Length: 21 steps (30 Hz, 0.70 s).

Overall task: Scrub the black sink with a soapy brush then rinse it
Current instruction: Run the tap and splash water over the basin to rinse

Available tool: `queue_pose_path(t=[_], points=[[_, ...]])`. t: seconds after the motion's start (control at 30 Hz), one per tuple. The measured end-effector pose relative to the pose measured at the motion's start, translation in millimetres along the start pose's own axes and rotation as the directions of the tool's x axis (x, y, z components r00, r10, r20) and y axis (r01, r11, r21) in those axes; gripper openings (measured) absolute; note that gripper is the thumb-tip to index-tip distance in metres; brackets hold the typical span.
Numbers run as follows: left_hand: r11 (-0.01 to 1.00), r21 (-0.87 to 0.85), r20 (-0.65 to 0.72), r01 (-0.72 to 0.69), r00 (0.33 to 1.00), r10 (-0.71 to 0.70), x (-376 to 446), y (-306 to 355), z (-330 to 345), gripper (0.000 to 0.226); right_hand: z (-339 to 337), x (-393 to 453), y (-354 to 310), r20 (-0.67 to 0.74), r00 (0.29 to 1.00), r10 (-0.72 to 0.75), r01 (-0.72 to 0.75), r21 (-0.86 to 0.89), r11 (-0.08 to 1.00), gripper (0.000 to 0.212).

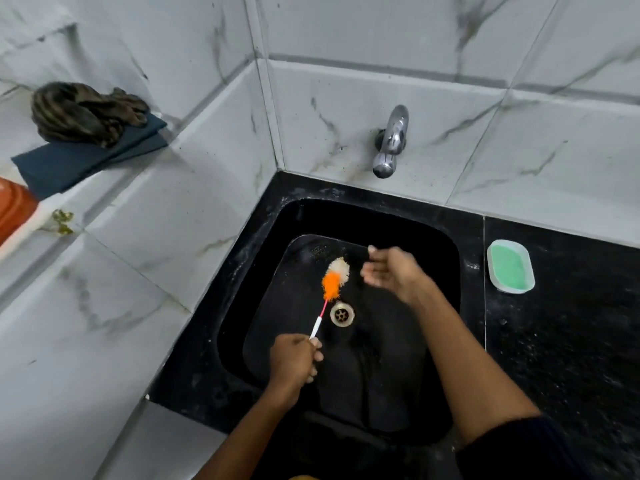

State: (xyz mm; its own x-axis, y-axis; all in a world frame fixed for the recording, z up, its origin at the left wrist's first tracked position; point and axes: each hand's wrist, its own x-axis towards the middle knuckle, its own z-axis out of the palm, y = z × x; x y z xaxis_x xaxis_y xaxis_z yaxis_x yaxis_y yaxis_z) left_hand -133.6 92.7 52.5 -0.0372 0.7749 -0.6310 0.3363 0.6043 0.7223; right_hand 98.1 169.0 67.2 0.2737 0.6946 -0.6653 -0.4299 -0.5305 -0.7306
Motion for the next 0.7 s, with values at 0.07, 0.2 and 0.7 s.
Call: queue_pose_path(t=[0.07, 0.2, 0.7], points=[[1.000, 0.003, 0.028, -0.008, 1.000, 0.008, 10, 8, -8, 0.021, 9, 9, -41, 0.007, 0.999, -0.043, 0.040, 0.259, 0.965, 0.027], [0.999, 0.027, 0.090, -0.029, 0.996, 0.026, 29, 19, -24, 0.021, 27, 31, -115, -0.042, 0.993, -0.109, 0.114, 0.544, 0.831, 0.048], [1.000, -0.002, 0.142, -0.018, 0.990, 0.019, 54, 13, -54, 0.017, 58, 77, -138, -0.316, 0.844, -0.434, 0.353, -0.282, 0.892, 0.034]])
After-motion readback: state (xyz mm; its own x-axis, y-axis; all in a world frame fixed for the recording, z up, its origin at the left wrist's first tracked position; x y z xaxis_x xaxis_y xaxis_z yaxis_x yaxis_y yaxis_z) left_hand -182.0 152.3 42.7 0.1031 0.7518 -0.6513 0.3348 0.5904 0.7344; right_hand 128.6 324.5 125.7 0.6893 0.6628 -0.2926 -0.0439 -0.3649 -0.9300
